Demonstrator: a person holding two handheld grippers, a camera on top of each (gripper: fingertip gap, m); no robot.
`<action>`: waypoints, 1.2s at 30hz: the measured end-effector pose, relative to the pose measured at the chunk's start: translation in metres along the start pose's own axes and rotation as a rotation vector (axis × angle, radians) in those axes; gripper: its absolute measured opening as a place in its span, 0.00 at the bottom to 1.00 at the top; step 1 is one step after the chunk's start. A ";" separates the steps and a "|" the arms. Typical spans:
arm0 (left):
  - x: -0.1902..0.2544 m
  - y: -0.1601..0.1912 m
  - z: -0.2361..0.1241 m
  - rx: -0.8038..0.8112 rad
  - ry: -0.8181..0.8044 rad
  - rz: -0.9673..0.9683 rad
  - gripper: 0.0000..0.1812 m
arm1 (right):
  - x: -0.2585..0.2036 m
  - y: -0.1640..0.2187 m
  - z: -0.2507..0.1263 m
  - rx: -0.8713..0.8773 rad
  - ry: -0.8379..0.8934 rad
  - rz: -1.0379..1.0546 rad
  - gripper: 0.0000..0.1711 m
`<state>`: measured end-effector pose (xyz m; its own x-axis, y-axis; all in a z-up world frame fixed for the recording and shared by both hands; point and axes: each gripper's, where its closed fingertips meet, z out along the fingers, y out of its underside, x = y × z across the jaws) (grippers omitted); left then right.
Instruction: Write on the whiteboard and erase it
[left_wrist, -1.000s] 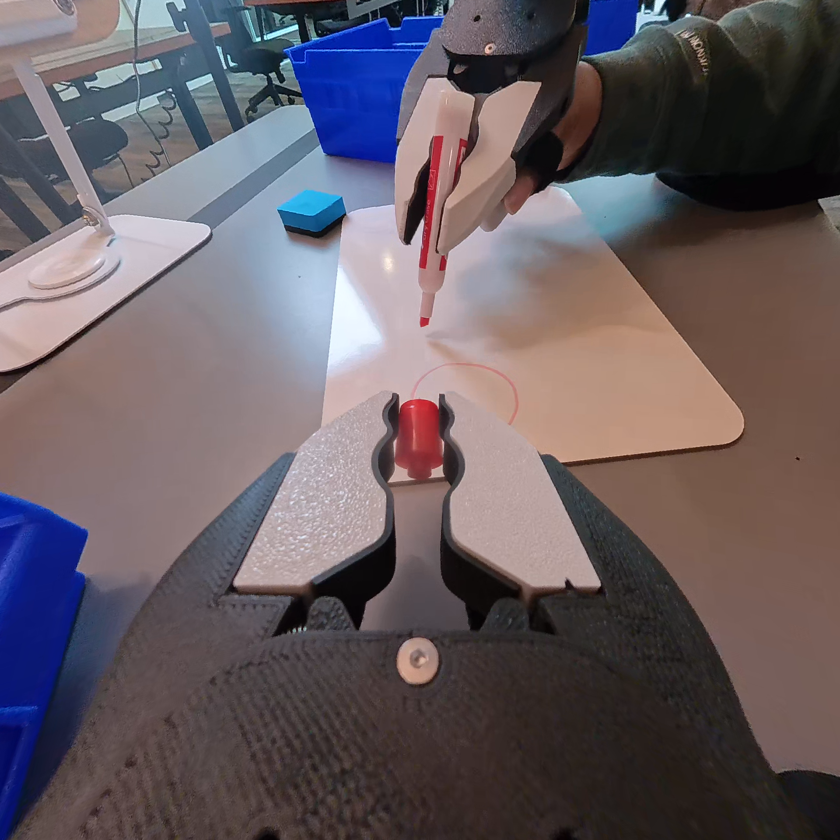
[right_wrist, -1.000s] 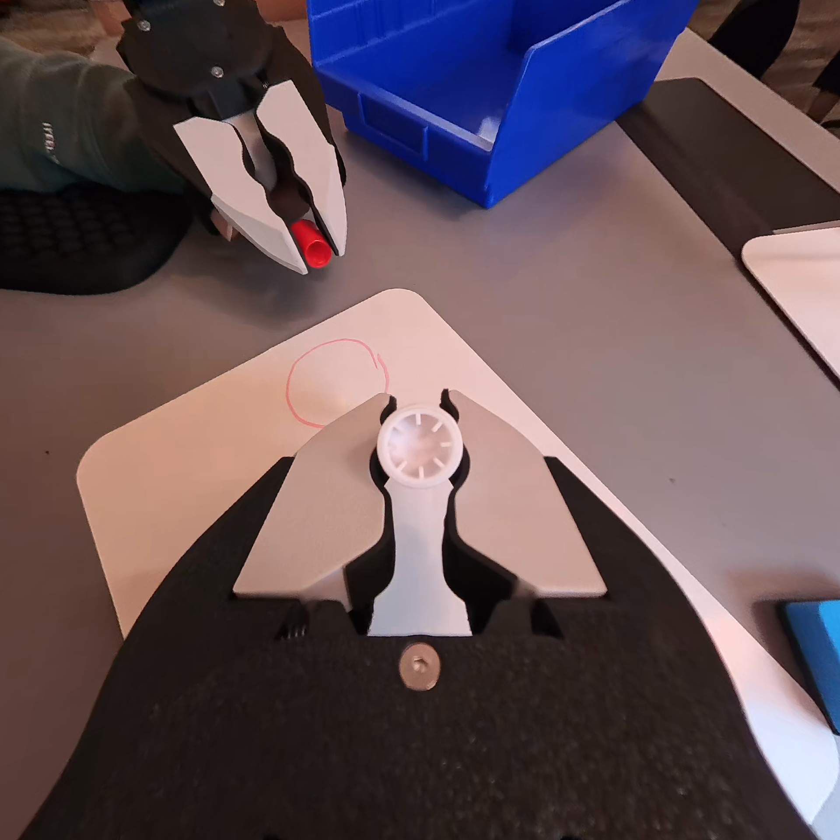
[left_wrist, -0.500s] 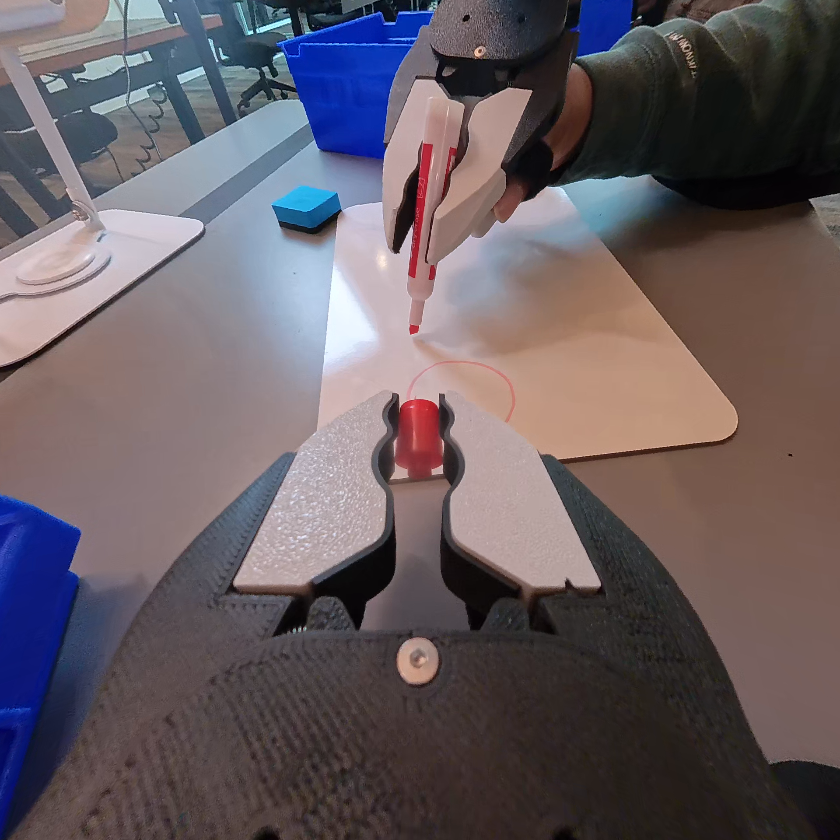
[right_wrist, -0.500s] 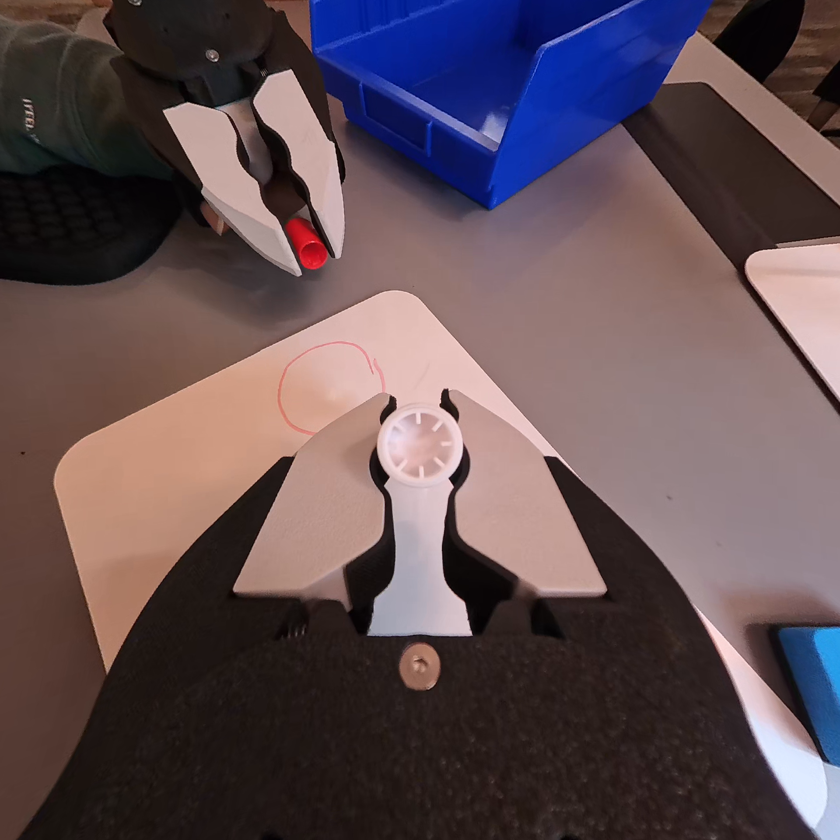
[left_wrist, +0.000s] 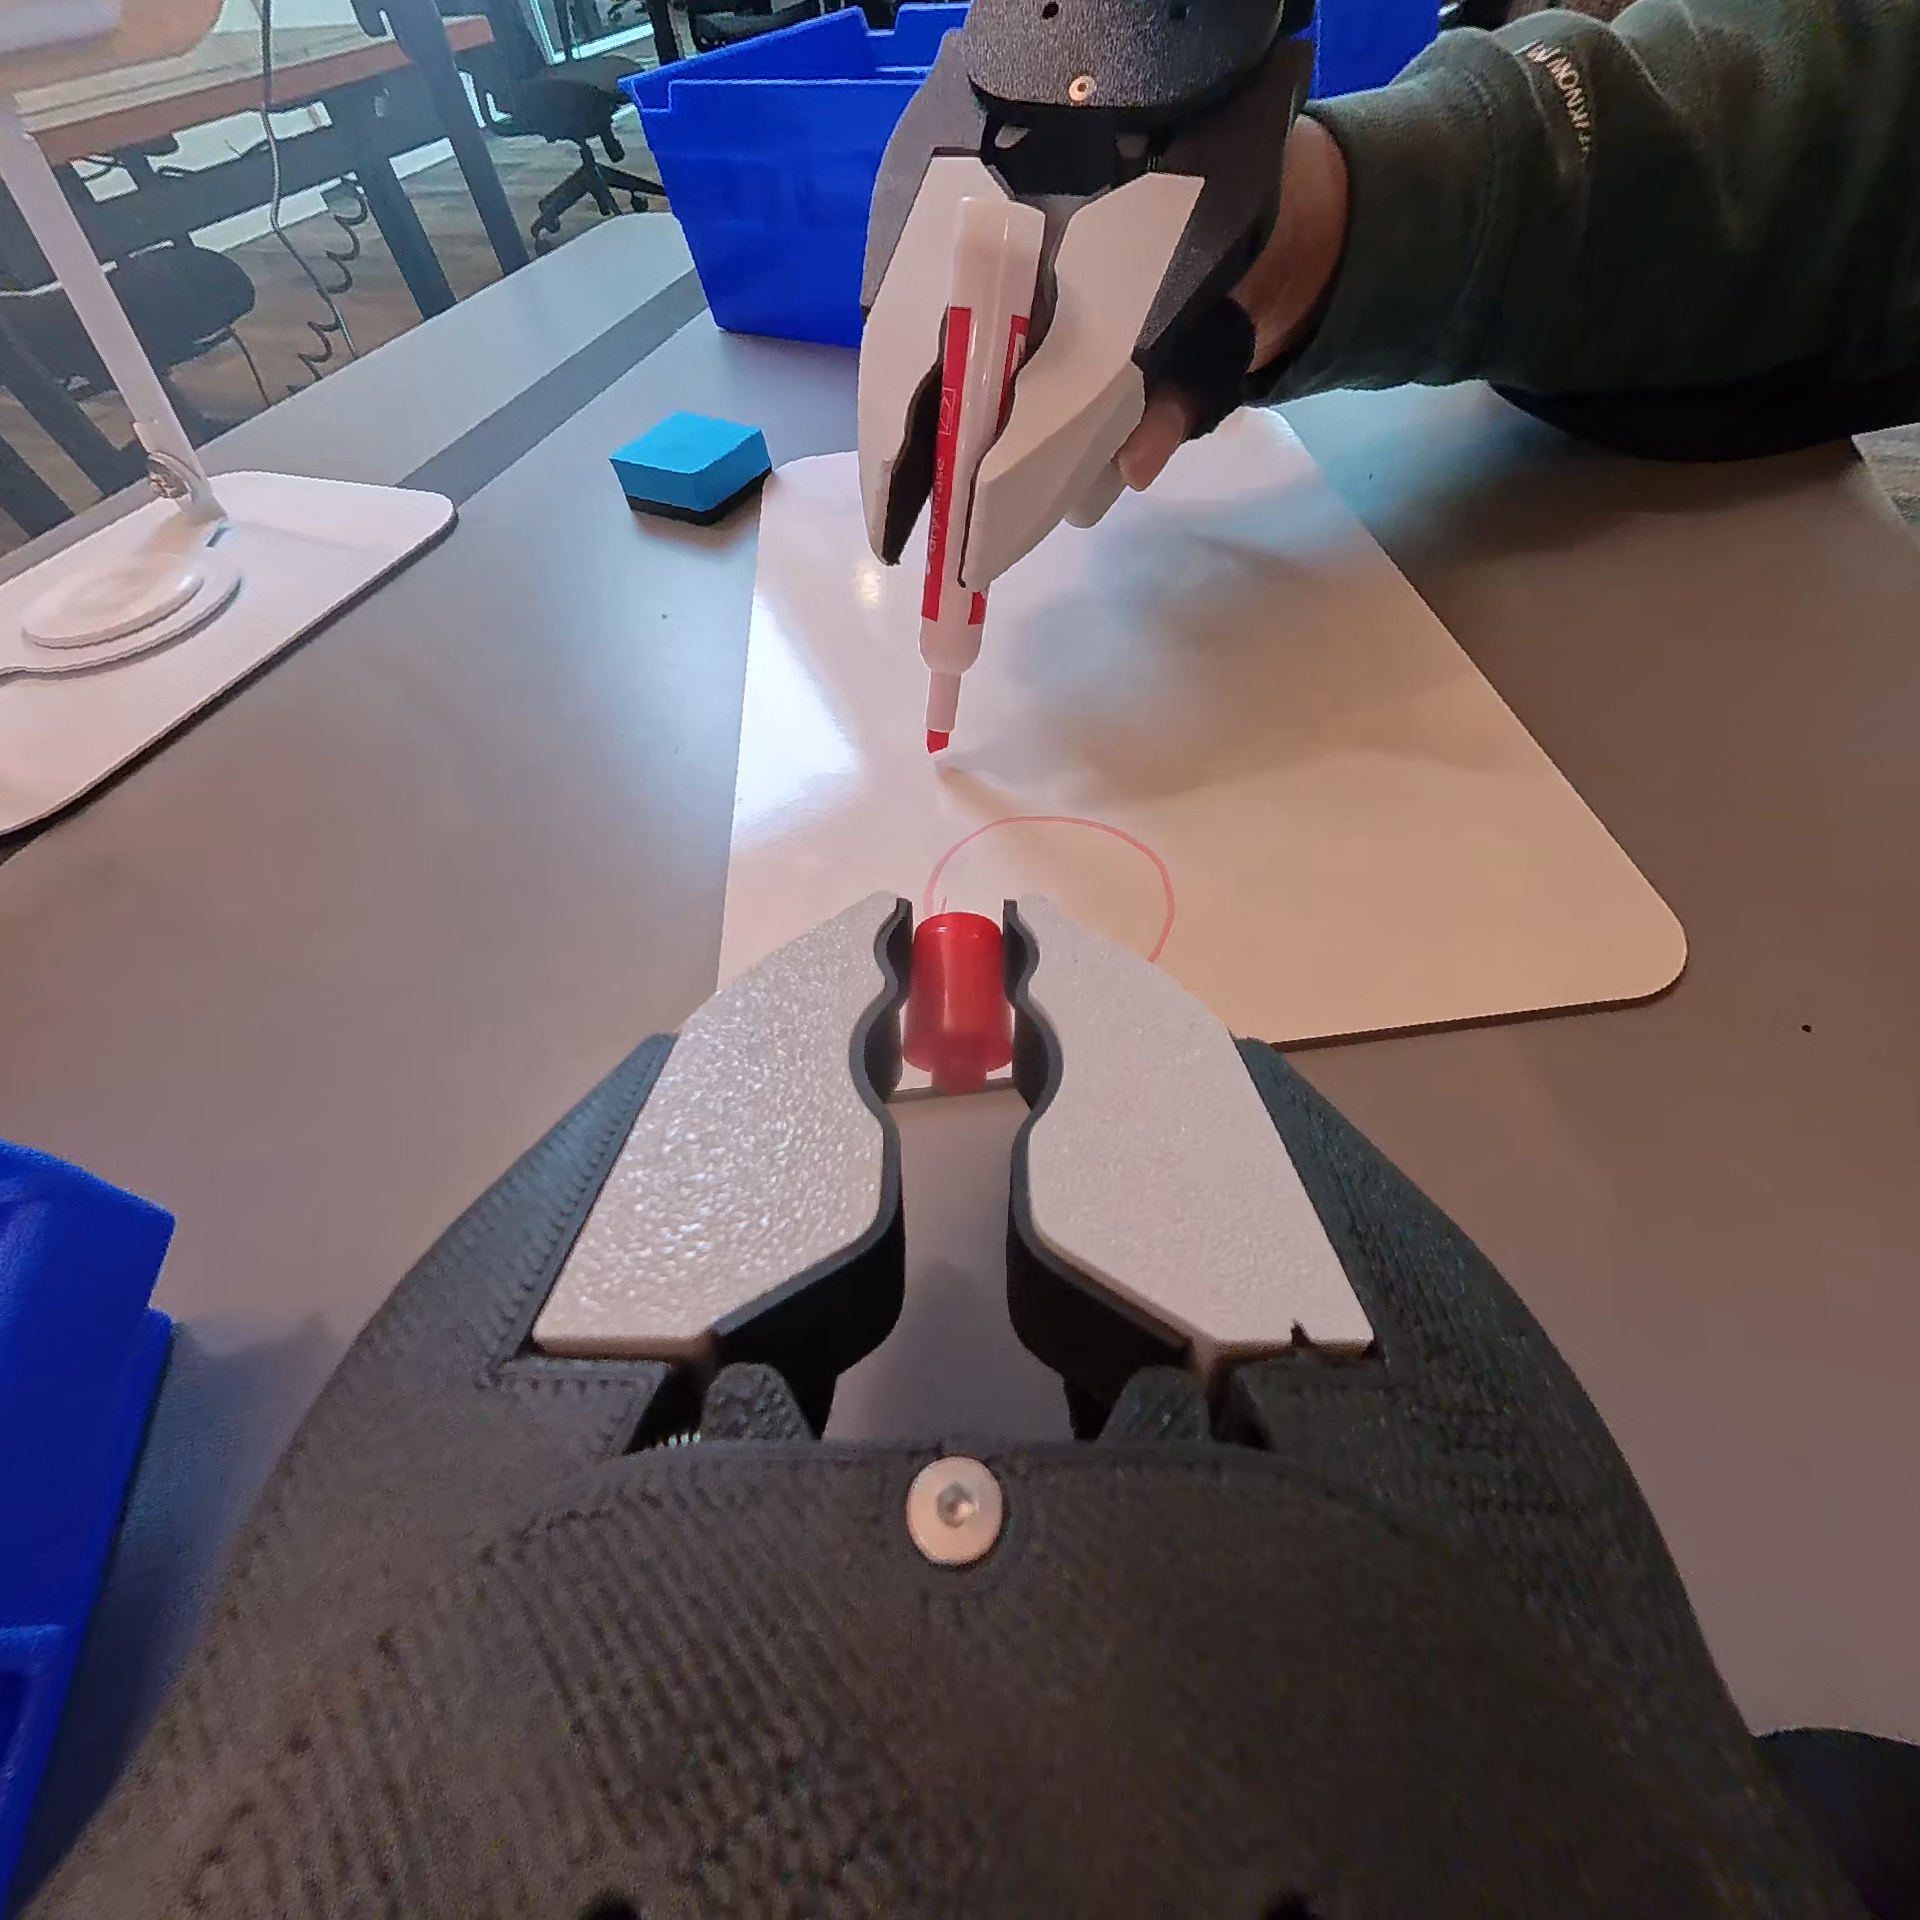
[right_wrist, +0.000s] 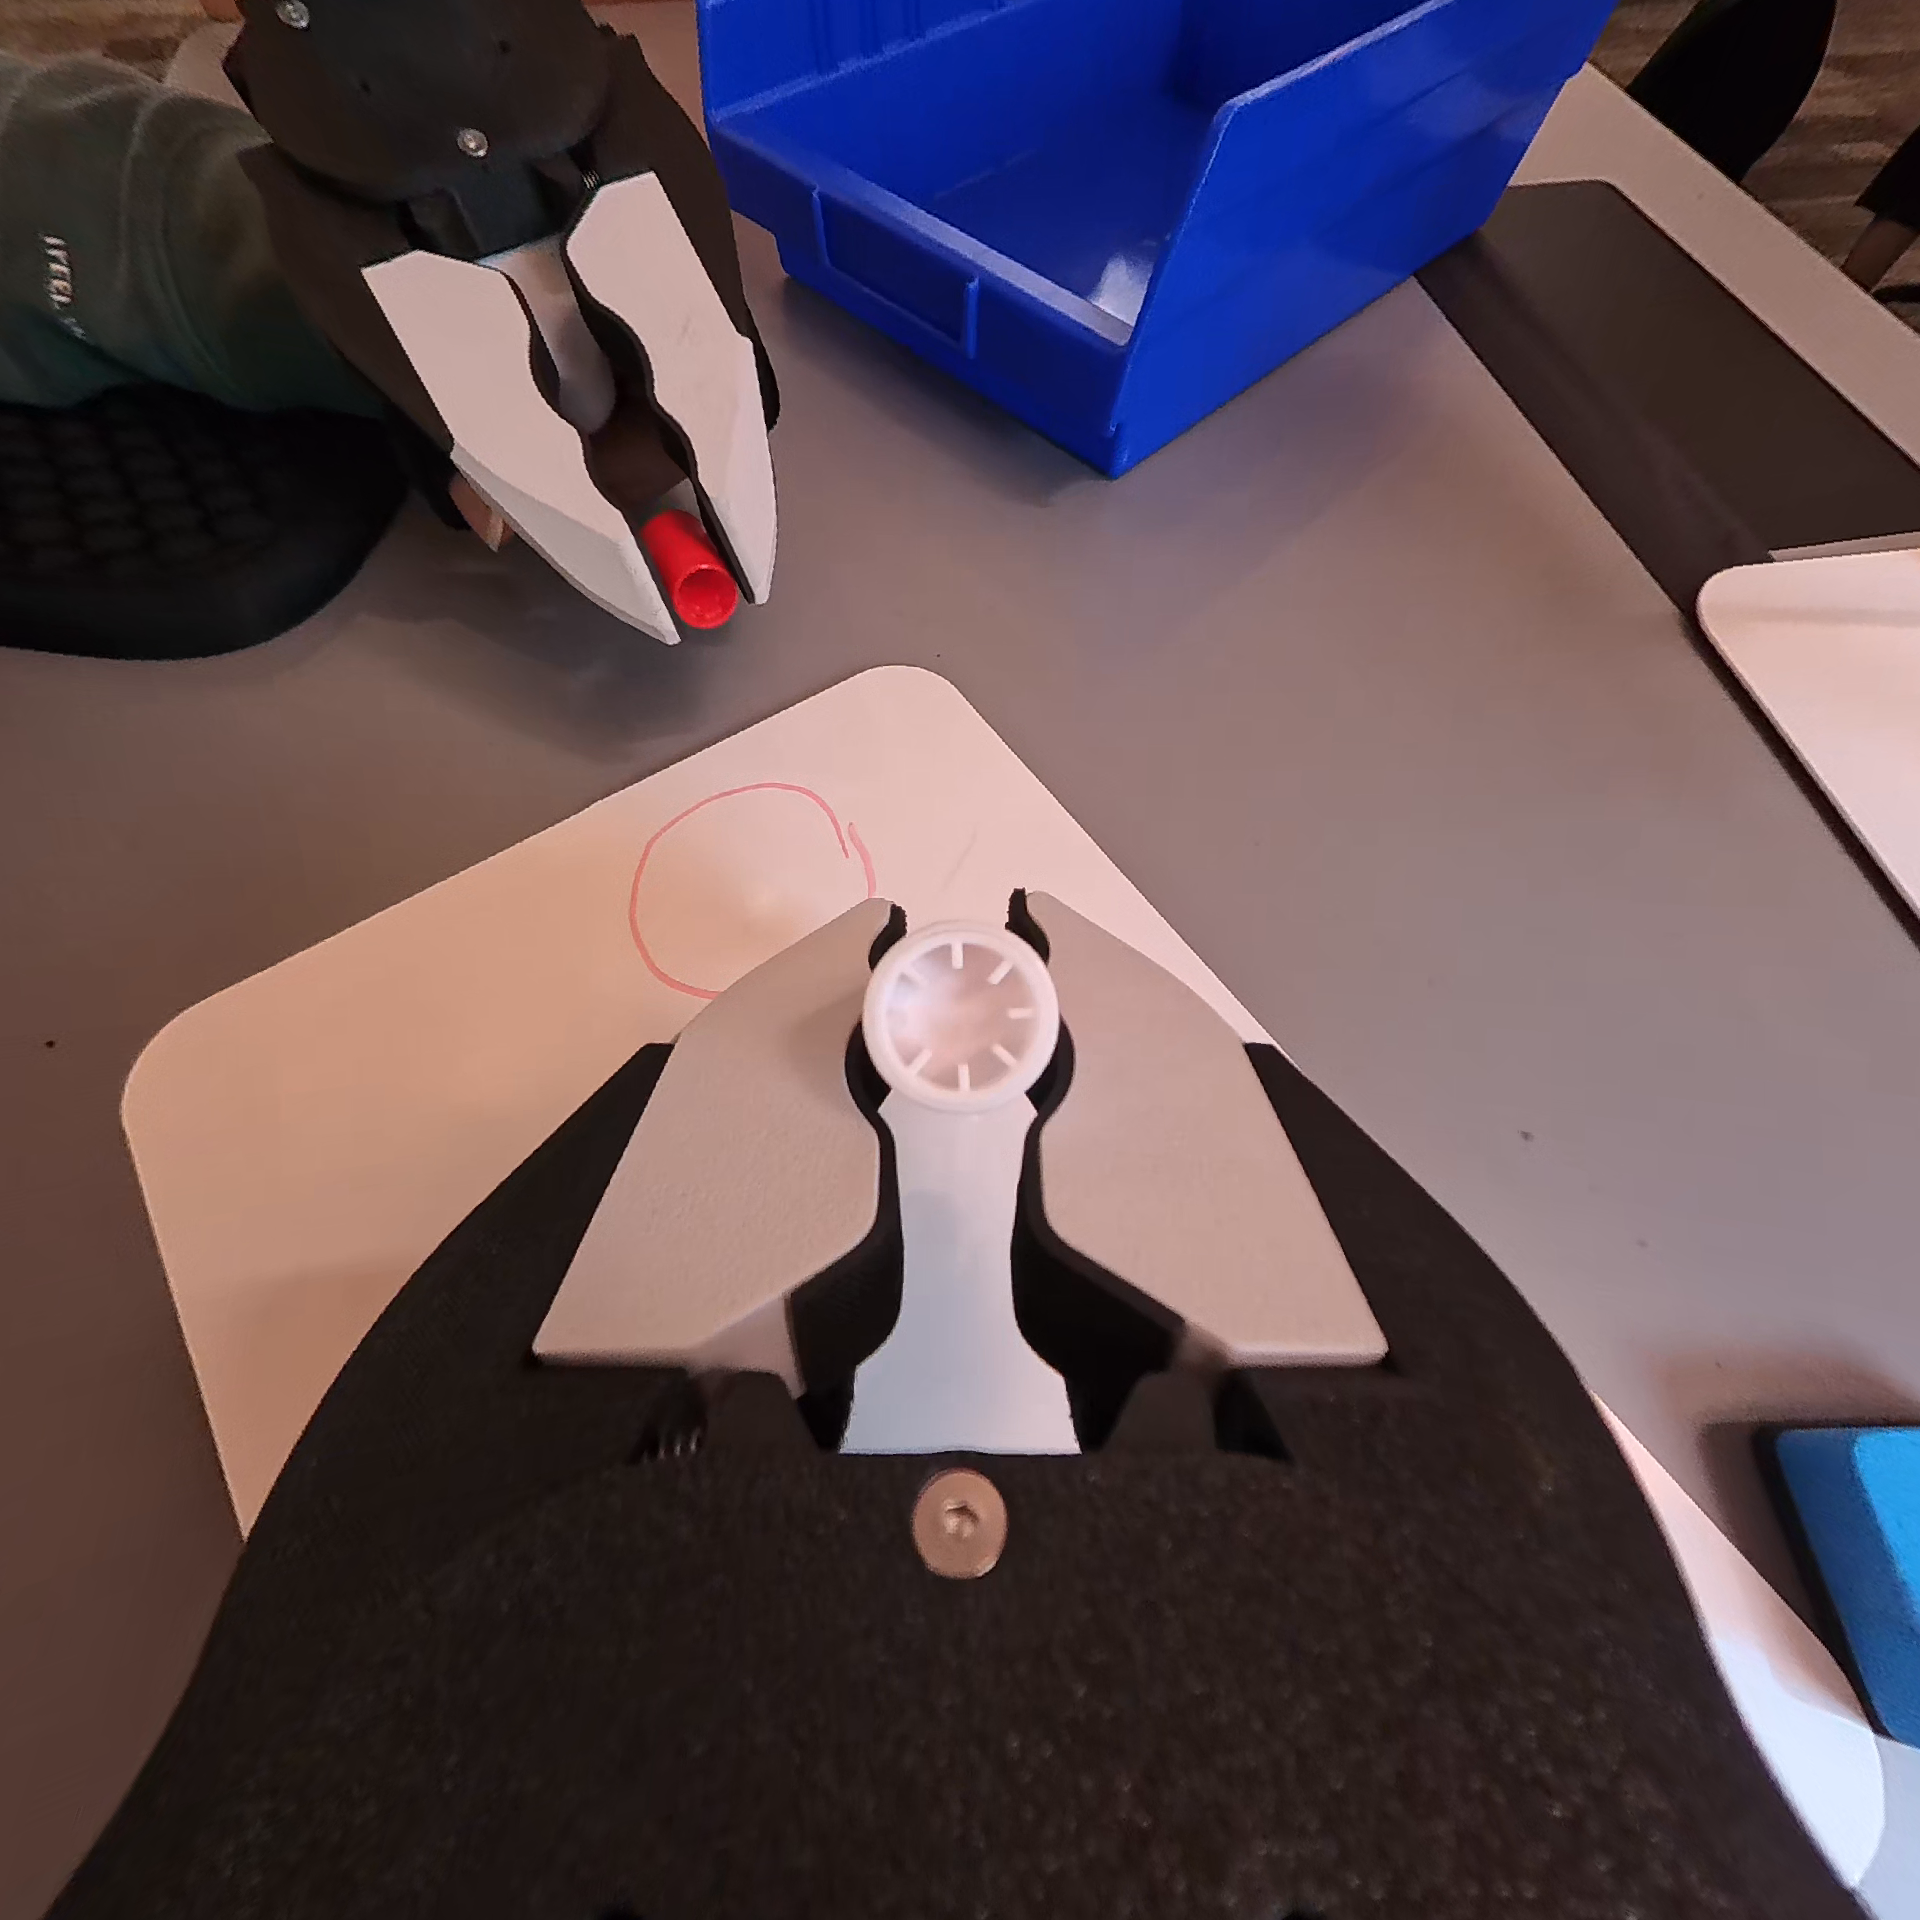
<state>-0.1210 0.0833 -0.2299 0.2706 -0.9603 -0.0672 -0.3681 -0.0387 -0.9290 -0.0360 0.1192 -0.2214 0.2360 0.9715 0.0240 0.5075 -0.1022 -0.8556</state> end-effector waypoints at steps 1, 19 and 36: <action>0.000 0.000 0.000 -0.001 0.000 0.000 0.09 | 0.000 0.000 0.000 0.001 0.000 0.000 0.12; 0.001 -0.001 -0.001 0.002 0.002 0.005 0.09 | 0.002 0.003 0.004 -0.016 0.003 0.006 0.12; 0.000 0.001 0.000 -0.005 0.002 0.004 0.09 | -0.037 0.015 -0.017 -0.057 -0.037 -0.005 0.12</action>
<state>-0.1212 0.0830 -0.2312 0.2670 -0.9611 -0.0702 -0.3740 -0.0362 -0.9267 -0.0228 0.0785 -0.2266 0.2034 0.9791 0.0080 0.5549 -0.1085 -0.8248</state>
